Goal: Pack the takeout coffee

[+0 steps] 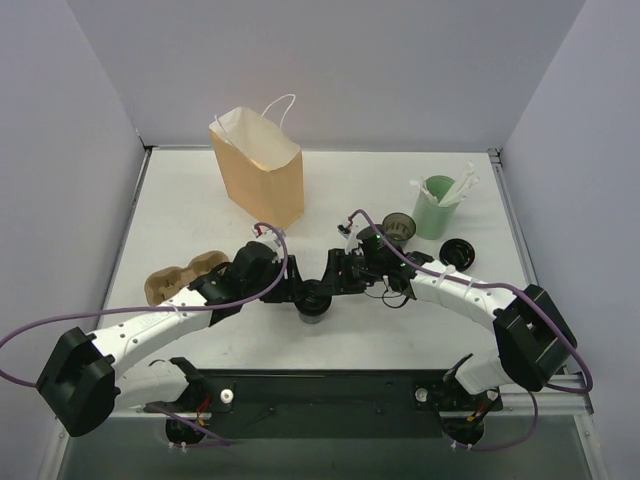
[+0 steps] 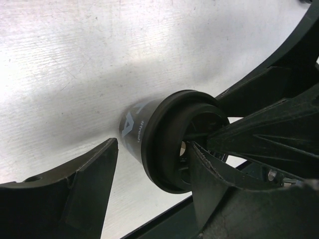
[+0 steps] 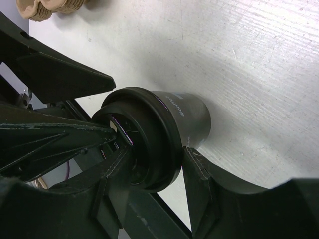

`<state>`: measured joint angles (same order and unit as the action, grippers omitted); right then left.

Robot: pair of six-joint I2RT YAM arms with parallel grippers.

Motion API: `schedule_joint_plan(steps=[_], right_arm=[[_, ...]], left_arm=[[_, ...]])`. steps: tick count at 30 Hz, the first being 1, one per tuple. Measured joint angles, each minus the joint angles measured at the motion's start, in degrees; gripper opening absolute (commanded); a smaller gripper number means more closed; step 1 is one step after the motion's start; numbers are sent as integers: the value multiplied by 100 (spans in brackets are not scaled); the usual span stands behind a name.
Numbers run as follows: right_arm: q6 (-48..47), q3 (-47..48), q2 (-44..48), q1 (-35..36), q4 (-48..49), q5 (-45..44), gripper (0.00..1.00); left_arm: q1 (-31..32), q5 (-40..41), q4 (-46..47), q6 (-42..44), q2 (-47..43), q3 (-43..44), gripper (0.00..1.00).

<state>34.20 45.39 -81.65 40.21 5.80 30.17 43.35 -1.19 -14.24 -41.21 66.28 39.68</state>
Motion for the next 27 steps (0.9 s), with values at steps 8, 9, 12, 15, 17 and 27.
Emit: schedule_joint_plan(steps=[8, 9, 12, 15, 17, 27], right_arm=[[42, 0, 0, 0, 0, -17, 42], [48, 0, 0, 0, 0, -20, 42], [61, 0, 0, 0, 0, -35, 41], [98, -37, 0, 0, 48, -33, 41], [149, -85, 0, -2, 122, -33, 42], [310, -103, 72, -39, 63, -68, 58]], left_arm=[[0, -227, 492, 39, 17, -219, 60], [0, -238, 546, 39, 17, -240, 59], [0, -256, 752, 11, 17, -341, 56], [0, -256, 970, -26, 17, -446, 52], [0, -254, 1082, -39, 17, -503, 51], [-20, -203, 1604, -125, 0, -741, 40]])
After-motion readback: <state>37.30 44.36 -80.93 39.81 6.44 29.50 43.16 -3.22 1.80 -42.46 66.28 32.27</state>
